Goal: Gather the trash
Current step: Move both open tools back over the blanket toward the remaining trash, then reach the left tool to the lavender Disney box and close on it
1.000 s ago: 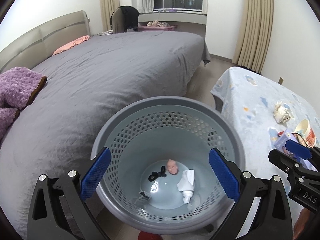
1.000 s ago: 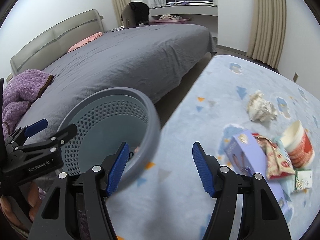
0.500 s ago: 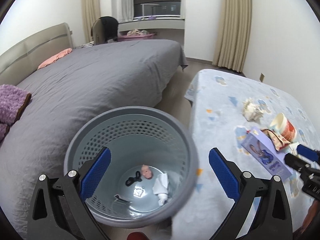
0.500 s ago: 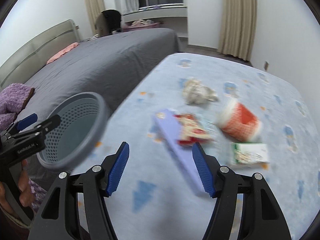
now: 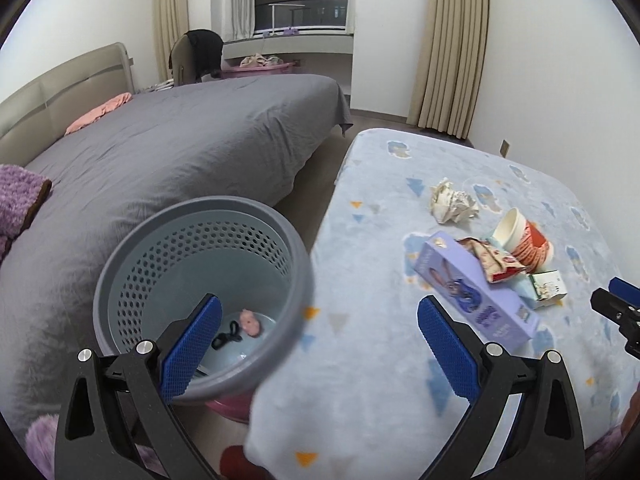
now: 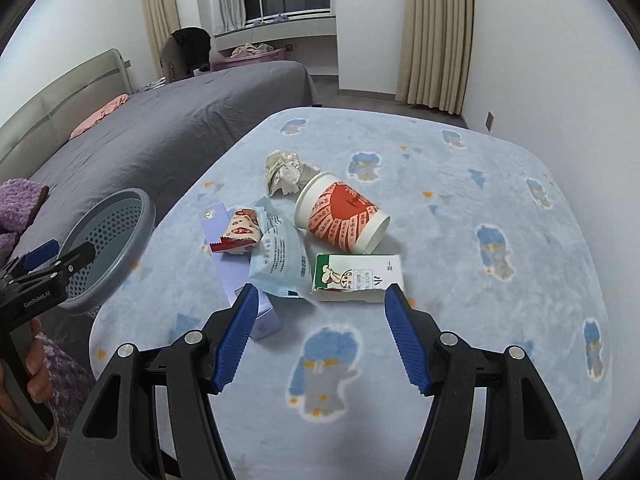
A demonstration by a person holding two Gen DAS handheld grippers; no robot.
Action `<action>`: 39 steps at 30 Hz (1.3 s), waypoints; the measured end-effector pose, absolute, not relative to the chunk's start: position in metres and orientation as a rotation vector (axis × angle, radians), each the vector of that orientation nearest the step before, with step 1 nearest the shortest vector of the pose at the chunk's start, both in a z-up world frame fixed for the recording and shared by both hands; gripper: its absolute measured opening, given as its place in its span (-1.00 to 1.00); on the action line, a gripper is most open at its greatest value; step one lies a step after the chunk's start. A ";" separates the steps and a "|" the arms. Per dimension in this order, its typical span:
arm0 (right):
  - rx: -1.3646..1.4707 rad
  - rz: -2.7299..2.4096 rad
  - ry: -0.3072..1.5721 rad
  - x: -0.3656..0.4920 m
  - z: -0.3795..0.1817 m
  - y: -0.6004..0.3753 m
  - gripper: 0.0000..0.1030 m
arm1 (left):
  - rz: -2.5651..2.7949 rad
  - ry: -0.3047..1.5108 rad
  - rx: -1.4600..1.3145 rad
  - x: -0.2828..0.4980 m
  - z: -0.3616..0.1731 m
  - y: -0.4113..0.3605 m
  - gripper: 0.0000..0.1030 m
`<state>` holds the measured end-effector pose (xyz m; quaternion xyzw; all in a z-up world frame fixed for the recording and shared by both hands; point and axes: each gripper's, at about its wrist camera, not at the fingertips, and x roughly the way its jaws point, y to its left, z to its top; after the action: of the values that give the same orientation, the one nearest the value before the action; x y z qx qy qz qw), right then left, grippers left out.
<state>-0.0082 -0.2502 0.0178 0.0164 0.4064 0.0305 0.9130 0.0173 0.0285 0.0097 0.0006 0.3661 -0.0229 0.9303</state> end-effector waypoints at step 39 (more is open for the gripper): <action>0.284 0.033 0.853 0.035 -0.003 -0.358 0.22 | -0.157 0.848 0.063 0.022 -0.058 -0.151 0.87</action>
<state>0.0348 -0.3579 -0.0031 0.1371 0.4124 0.0160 0.9005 0.0217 -0.1513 -0.0583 0.0306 0.4110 -0.0760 0.9080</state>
